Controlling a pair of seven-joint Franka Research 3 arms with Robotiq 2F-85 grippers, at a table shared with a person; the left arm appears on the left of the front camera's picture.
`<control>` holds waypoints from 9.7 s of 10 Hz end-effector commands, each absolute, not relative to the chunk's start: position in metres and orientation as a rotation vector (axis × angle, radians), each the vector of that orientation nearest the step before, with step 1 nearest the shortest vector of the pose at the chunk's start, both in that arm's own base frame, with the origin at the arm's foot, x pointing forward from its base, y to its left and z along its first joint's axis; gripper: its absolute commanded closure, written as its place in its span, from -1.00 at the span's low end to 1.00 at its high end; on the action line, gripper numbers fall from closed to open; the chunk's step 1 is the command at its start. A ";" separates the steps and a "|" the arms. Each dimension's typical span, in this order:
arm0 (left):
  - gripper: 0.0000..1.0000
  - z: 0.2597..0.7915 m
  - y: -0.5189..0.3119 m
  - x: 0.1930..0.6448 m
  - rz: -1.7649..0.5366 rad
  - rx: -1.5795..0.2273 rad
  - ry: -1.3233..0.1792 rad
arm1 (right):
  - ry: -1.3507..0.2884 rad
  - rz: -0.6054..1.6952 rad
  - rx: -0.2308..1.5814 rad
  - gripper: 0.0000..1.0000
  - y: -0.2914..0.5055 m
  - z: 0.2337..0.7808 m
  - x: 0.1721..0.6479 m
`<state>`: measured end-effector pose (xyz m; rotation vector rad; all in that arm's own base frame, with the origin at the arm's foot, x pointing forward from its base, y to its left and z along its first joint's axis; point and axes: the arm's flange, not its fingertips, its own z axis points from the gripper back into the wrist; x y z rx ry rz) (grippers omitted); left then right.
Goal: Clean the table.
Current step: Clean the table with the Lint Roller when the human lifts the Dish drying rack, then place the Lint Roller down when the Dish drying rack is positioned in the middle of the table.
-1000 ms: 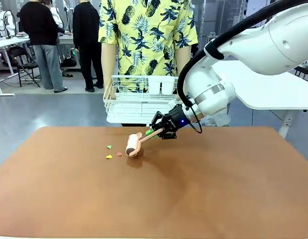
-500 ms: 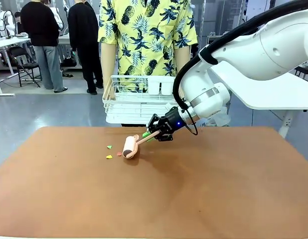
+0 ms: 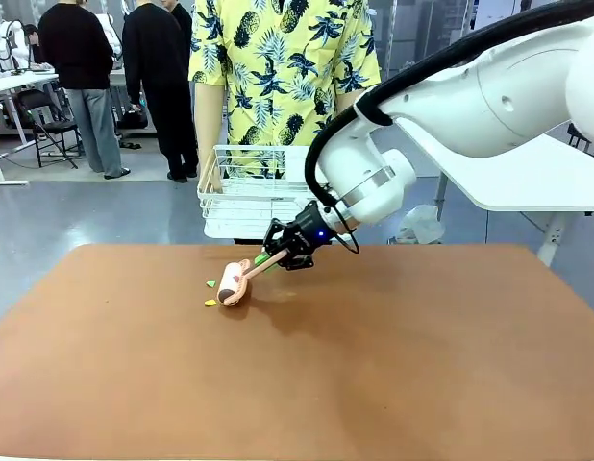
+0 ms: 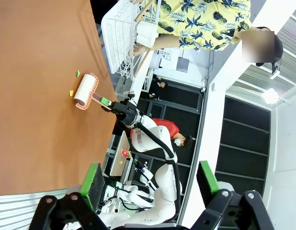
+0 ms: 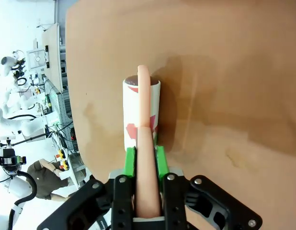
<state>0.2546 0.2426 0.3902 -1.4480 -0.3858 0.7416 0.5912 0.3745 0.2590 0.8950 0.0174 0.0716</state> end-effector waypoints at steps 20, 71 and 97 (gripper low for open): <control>-1.00 0.390 0.244 0.250 0.713 -1.451 -0.389 | -0.044 0.045 0.455 0.58 0.256 0.447 0.461; -1.00 0.390 0.244 0.250 0.713 -1.451 -0.389 | -0.490 -1.238 0.260 0.58 0.054 0.458 0.456; -1.00 0.390 0.244 0.250 0.713 -1.451 -0.389 | -0.232 -1.485 0.320 -1.00 0.048 0.359 0.456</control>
